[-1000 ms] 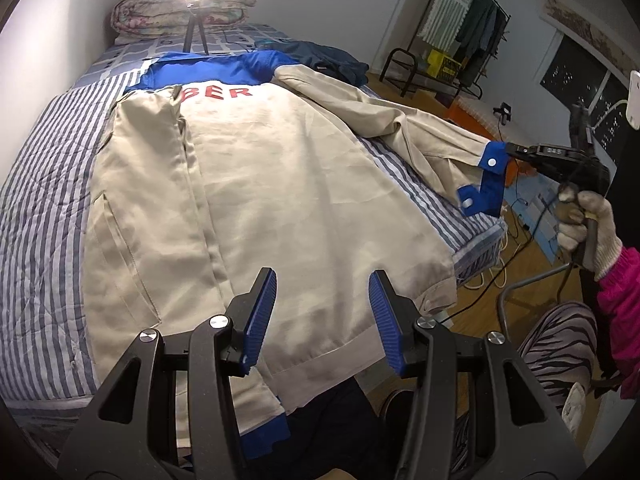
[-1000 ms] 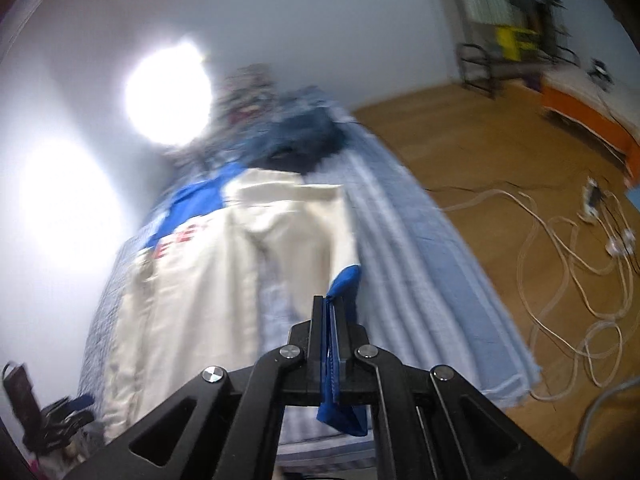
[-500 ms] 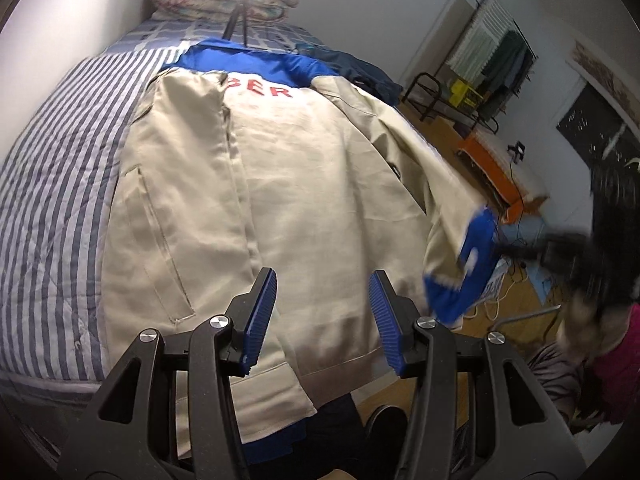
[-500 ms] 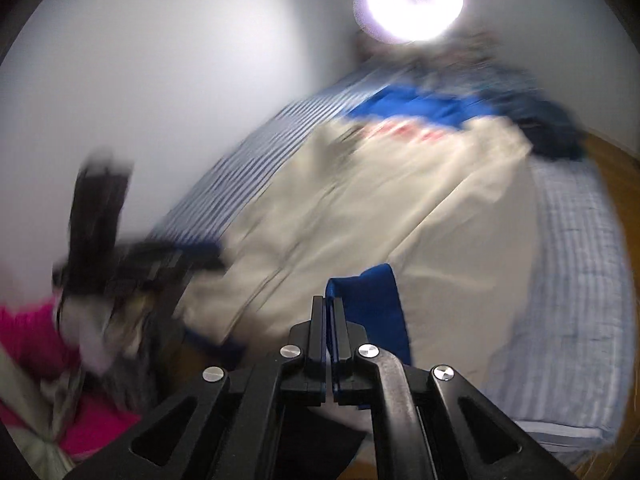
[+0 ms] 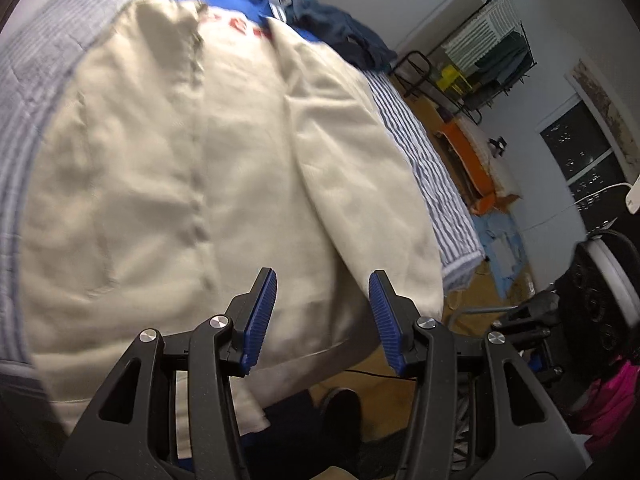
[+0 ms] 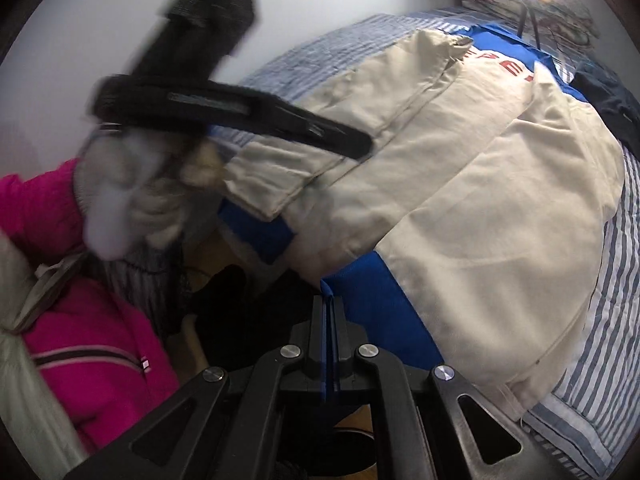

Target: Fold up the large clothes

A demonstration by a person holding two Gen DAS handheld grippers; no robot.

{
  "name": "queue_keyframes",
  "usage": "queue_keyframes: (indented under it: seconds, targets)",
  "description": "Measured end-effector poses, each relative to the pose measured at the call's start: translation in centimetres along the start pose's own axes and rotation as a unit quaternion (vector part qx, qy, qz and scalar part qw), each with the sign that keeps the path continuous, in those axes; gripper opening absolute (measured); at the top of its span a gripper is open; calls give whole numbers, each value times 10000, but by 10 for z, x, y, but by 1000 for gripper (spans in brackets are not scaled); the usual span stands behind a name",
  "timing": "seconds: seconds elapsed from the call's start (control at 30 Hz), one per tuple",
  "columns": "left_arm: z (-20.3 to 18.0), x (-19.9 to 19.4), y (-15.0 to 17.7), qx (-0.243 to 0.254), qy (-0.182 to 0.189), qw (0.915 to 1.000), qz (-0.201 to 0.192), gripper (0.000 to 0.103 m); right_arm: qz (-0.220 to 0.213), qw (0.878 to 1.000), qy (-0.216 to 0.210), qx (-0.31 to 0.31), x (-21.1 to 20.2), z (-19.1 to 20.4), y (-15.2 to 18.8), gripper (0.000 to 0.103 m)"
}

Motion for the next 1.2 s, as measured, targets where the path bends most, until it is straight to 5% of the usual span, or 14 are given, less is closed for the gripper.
queue_keyframes:
  seconds: [0.23, 0.27, 0.3, 0.33, 0.37, 0.57, 0.8, 0.9, 0.97, 1.0, 1.2]
  targets:
    - [-6, 41, -7, -329, 538, 9971, 437, 48, -284, 9988, -347, 187, -21, -3, 7, 7]
    - [-7, 43, -8, -307, 564, 9969, 458, 41, -306, 9986, -397, 175, -25, -3, 8, 17]
    - [-11, 46, -8, -245, 556, 9969, 495, 38, -365, 9984, -409, 165, -30, -2, 10, 42]
    - [-14, 48, -8, -167, 498, 9973, 512, 36, -448, 9980, -426, 157, -35, -3, 9, 53]
    - [-18, 50, -7, -105, 429, 9977, 507, 36, -559, 9972, -467, 168, -42, -4, 10, 54]
    - [-14, 54, 2, -83, 270, 9977, 617, 36, -882, 9855, -299, 1420, -61, -69, 28, 49]
    - [-15, 66, 12, 30, 261, 9967, 764, 36, -608, 9600, -802, 2612, -19, -132, 47, 46]
    - [-17, 70, 12, 72, 278, 9962, 828, 22, -496, 9583, -910, 2664, -1, -138, 43, 47]
    - [-20, 73, 13, 133, 259, 9957, 883, 13, -480, 9590, -916, 2640, 5, -138, 37, 30]
    - [-23, 73, 14, 187, 240, 9955, 896, 13, -519, 9591, -968, 2608, 5, -137, 34, 13]
    - [-46, 75, 18, 583, 231, 9937, 932, 6, -1130, 9600, -973, 2371, -44, -125, 39, 8]
Point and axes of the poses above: each gripper's, at about its wrist camera, not at the fingertips, and x roughly the way its jaws point, z to its left, y to its underside, the point moved 4 cm from there along x, roughly the way its jaws point, and after that the axes turned 12 degrees about z, right-handed, at the moved point
